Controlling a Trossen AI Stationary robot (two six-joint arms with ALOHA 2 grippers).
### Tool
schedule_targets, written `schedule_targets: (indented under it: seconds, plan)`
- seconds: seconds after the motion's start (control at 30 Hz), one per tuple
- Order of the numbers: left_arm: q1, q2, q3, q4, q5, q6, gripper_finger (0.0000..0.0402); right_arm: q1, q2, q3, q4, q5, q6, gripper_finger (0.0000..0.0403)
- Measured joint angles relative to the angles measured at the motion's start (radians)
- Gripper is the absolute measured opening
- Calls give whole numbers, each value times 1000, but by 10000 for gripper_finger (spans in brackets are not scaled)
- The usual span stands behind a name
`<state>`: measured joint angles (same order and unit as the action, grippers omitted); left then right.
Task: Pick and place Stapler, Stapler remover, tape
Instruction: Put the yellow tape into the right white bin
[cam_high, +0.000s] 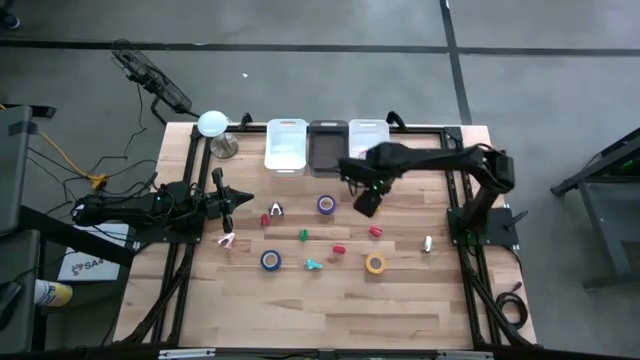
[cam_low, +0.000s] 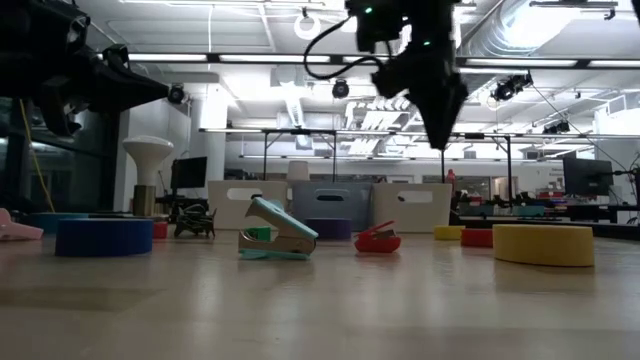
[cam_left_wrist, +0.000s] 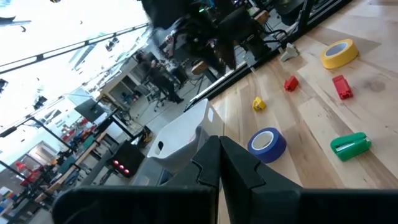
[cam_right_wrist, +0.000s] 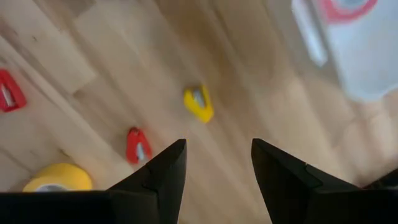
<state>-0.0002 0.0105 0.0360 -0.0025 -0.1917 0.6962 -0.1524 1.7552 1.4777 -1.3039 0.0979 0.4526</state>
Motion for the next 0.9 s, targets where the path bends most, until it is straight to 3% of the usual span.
schedule_targets:
  seconds: [0.17, 0.4, 0.9]
  plan:
    - [0, 0, 0, 0, 0, 0, 3, 96, -89, -148, 58, -12, 167, 174]
    - [0, 0, 0, 0, 0, -2, 3, 222, -140, -313, 201, -108, 319, 174]
    - [0, 0, 0, 1, 0, -12, 3, 416, -140, -439, 507, -160, 537, 174]
